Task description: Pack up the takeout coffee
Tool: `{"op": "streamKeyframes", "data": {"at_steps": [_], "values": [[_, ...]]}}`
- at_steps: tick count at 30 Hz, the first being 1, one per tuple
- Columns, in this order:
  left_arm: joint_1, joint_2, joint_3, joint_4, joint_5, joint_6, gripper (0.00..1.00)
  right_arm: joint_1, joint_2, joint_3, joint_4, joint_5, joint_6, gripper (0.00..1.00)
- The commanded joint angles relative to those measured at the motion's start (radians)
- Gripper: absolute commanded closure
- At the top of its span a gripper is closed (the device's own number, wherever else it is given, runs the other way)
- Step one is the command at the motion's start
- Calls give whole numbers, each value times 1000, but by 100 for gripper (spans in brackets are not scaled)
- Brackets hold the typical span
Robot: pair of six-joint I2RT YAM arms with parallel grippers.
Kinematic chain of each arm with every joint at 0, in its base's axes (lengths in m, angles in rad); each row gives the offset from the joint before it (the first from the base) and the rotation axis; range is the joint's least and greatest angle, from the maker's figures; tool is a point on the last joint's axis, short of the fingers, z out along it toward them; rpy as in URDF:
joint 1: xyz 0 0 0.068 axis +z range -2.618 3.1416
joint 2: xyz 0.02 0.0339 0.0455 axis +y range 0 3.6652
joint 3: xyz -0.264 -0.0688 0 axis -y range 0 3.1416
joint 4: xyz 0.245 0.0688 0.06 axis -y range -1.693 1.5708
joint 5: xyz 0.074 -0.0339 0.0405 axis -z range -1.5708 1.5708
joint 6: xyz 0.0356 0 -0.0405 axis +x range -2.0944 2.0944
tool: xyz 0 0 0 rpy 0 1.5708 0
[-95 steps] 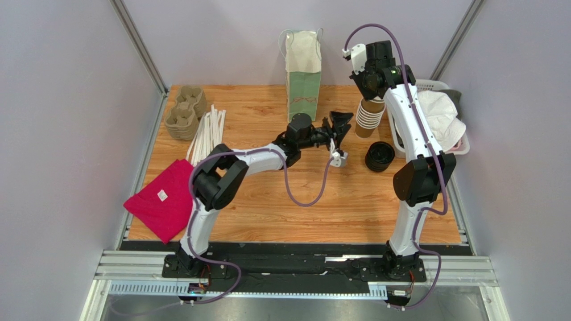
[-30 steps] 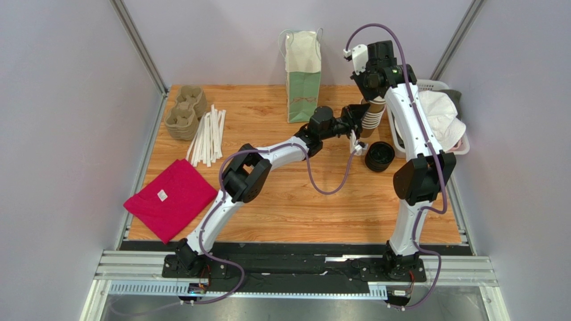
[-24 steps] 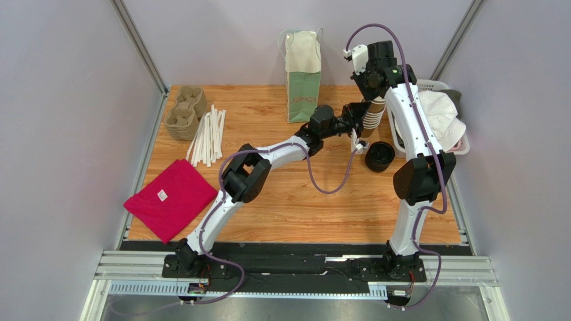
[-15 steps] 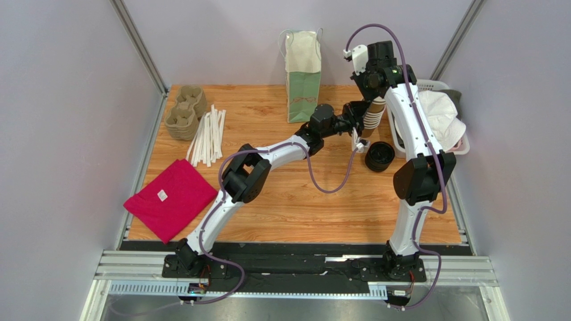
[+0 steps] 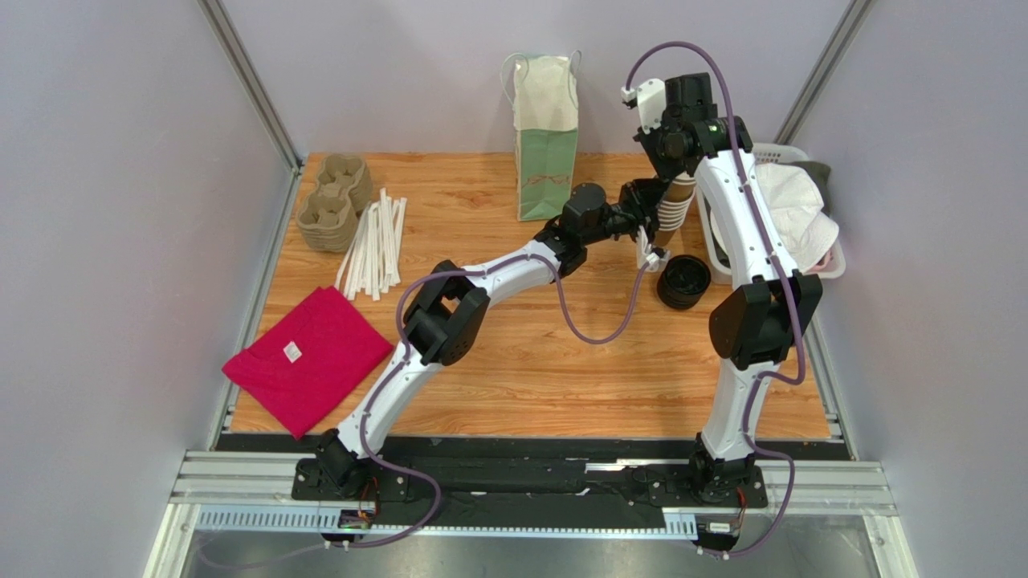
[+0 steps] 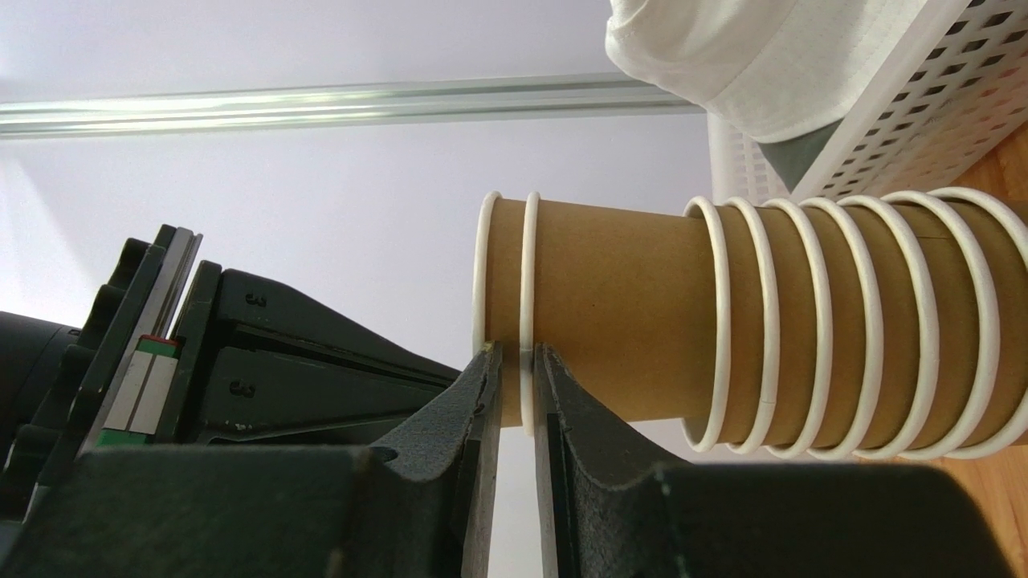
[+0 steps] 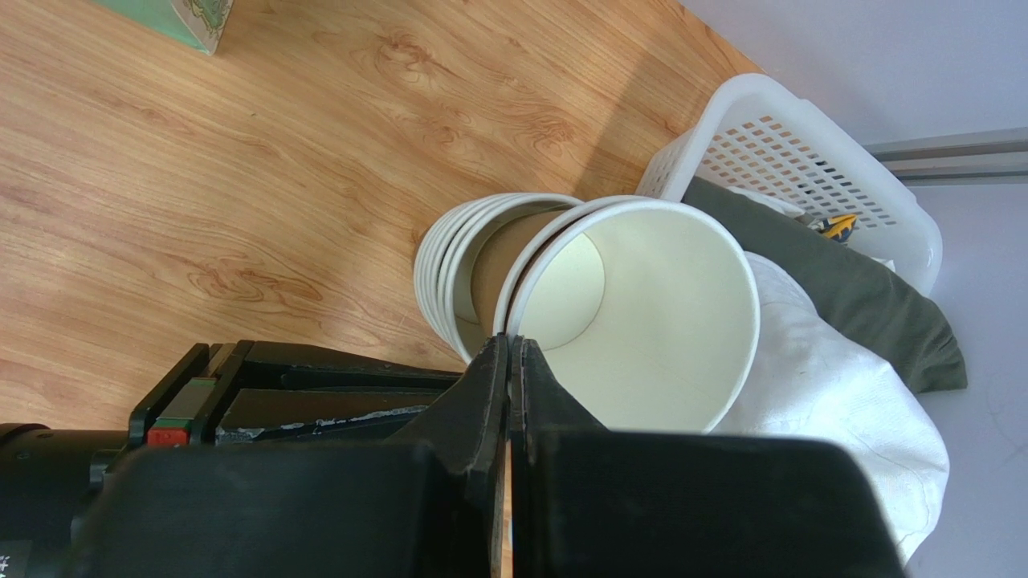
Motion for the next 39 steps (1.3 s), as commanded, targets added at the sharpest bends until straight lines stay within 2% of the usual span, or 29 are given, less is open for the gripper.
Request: {"op": "streamKeyframes", "data": {"at_steps": [1,19,33,39], "values": [[-3,11,64,-30,-10,2,76,-2,-38,-2,17,-9,3,100],[-3,-1,24,-71,-23,22,80,-7,-32,41,3,-9,0,100],[-3,-33,-71,38,-18,16,77,-7,-40,144,0,20,-9,100],[-3,-78,-127,113,11,10,73,-5,-77,151,20,15,8,100]]}}
